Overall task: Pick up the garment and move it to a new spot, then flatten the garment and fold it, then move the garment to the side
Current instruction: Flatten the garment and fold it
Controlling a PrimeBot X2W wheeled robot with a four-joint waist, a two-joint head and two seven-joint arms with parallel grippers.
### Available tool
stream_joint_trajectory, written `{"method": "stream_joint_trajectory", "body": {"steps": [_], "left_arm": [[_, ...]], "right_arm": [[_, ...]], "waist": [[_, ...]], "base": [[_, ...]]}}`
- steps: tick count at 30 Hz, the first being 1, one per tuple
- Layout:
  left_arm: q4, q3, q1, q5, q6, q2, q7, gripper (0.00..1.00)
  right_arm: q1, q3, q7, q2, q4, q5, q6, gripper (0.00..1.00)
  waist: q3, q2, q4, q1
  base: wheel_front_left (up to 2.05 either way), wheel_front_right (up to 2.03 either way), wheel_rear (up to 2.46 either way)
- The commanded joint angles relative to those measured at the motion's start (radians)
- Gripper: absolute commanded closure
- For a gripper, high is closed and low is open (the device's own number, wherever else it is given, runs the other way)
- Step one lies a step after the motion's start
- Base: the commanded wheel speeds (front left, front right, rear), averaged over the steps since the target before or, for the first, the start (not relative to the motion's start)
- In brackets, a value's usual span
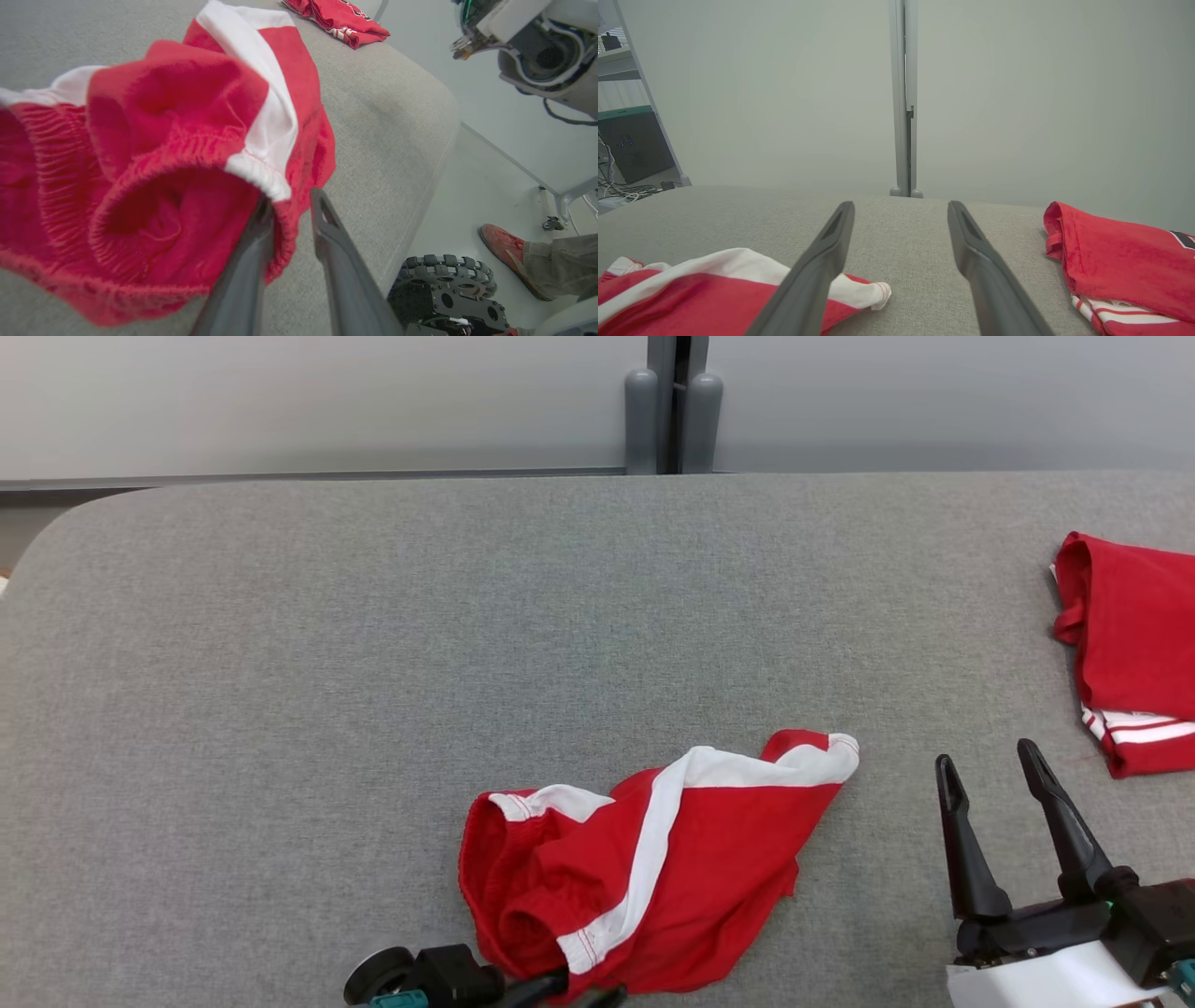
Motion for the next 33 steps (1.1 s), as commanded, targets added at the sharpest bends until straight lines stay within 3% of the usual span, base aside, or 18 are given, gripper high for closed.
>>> {"method": "stream_joint_trajectory", "body": {"steps": [1,12,21,23,25,26,27,28,33], "left_arm": [[-0.002,0.01,0.006,-0.018,0.006,-0.002,0.005,0.0],[-0.054,0.083,0.041,-0.166,0.022,0.013,0.014,0.0],[-0.096,0.131,0.068,-0.295,0.008,0.035,0.024,0.0],[-0.108,0.14,0.074,-0.315,0.006,0.041,0.022,0.16],[-0.122,0.142,0.082,-0.324,0.005,0.052,0.024,0.54],[-0.126,0.144,0.084,-0.326,0.005,0.057,0.025,0.58],[-0.128,0.145,0.086,-0.326,0.005,0.061,0.024,0.72],[-0.13,0.144,0.086,-0.327,0.004,0.064,0.024,0.98],[-0.132,0.136,0.086,-0.326,0.002,0.07,0.03,1.0]], "right_arm": [[-0.012,-0.003,-0.001,-0.006,-0.003,-0.006,-0.001,0.0],[0.011,0.016,-0.001,0.001,0.002,-0.01,-0.001,0.0],[0.012,0.017,-0.001,0.002,0.007,-0.007,-0.001,0.0],[0.011,0.015,-0.001,0.001,0.005,-0.007,-0.001,0.0],[0.012,0.012,-0.001,-0.001,0.004,-0.007,-0.001,0.0],[0.013,0.01,-0.001,-0.001,0.003,-0.008,-0.001,0.0],[0.015,0.008,-0.001,-0.002,0.002,-0.008,-0.001,0.0],[0.016,0.006,-0.001,-0.002,0.001,-0.009,-0.001,0.0],[0.016,0.01,-0.001,-0.005,0.0,-0.009,-0.001,0.0]], "waist": [[-0.007,0.0,0.007,0.0],[-0.017,0.0,-0.007,0.0],[-0.015,0.0,-0.026,0.0],[-0.015,0.0,-0.028,0.0],[-0.015,0.0,-0.028,0.0],[-0.015,0.0,-0.027,0.0],[-0.015,0.0,-0.026,0.0],[-0.015,0.0,-0.025,0.0],[-0.016,0.0,-0.018,0.0]], "base": [[0.0,0.0,0.0],[0.0,0.0,0.0],[0.0,0.0,0.0],[0.0,0.0,0.0],[0.0,0.0,0.0],[0.0,0.0,0.0],[0.0,0.0,0.0],[0.0,0.0,0.0],[0.0,0.0,0.0]]}}
